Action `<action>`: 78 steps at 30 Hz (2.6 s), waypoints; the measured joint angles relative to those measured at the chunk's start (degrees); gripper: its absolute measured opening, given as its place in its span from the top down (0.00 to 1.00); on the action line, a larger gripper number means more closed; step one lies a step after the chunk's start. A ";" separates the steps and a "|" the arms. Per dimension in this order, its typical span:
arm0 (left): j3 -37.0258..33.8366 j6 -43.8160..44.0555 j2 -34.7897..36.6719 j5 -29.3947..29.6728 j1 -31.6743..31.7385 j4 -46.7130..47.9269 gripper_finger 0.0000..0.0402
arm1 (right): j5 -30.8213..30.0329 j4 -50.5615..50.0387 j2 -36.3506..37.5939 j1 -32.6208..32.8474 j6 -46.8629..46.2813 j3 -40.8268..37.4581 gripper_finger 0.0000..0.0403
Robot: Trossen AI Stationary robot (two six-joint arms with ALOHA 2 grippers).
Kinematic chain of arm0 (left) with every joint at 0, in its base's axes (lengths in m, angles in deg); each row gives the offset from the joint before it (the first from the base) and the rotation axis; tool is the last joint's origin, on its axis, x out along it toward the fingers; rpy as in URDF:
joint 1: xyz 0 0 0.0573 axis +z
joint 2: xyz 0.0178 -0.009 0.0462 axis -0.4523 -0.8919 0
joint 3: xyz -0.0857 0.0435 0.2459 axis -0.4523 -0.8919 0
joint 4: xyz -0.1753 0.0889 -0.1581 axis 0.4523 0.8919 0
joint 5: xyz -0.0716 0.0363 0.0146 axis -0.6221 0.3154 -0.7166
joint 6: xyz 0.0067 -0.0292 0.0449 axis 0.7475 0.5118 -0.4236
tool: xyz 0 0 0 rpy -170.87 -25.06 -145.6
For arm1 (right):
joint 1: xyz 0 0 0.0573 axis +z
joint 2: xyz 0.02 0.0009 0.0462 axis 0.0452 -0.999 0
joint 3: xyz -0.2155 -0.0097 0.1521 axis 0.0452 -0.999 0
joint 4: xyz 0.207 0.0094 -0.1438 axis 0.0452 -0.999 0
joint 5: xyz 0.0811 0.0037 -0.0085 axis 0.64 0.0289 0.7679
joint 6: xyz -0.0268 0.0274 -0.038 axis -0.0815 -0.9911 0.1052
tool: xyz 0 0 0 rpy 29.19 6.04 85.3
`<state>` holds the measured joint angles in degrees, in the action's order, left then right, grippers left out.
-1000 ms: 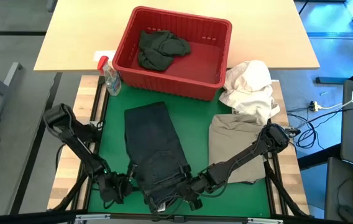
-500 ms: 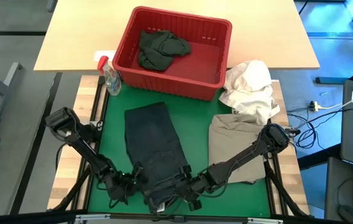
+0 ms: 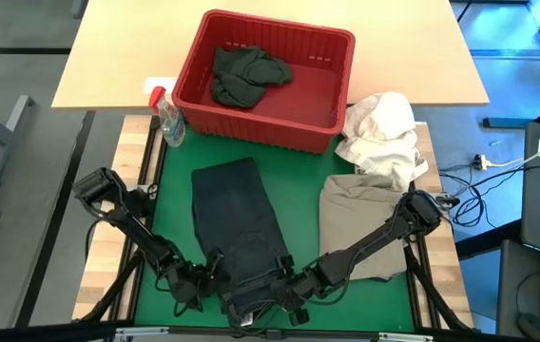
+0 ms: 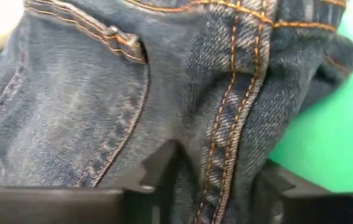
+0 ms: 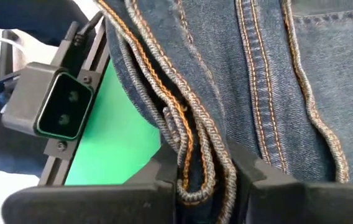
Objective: Fold Laundry from Bin
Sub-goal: Fold the blue pants
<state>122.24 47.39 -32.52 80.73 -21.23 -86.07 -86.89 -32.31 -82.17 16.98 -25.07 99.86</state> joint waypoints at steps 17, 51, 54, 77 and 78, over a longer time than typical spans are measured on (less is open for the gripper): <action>-0.17 27.19 2.46 2.08 -2.09 -3.25 0.90 | 2.53 0.87 0.00 -0.13 -4.63 0.00 0.66; -1.86 38.61 2.64 9.42 -1.35 -3.93 0.90 | -33.34 6.11 -3.88 16.04 0.93 -5.43 0.28; -1.86 40.66 2.64 10.49 -1.28 -3.96 0.90 | -33.60 7.73 -6.11 15.92 3.15 -5.50 0.28; -1.90 48.99 2.64 19.76 -8.87 -14.10 0.90 | -43.23 -24.65 1.01 20.56 -20.79 -7.00 0.28; -1.90 49.10 2.64 19.93 -9.31 -15.26 0.90 | -42.49 -23.99 1.01 20.17 -20.79 -7.72 0.28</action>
<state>120.34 96.49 -29.88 100.66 -30.54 -101.33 -129.38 -56.29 -81.16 37.15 -45.86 92.14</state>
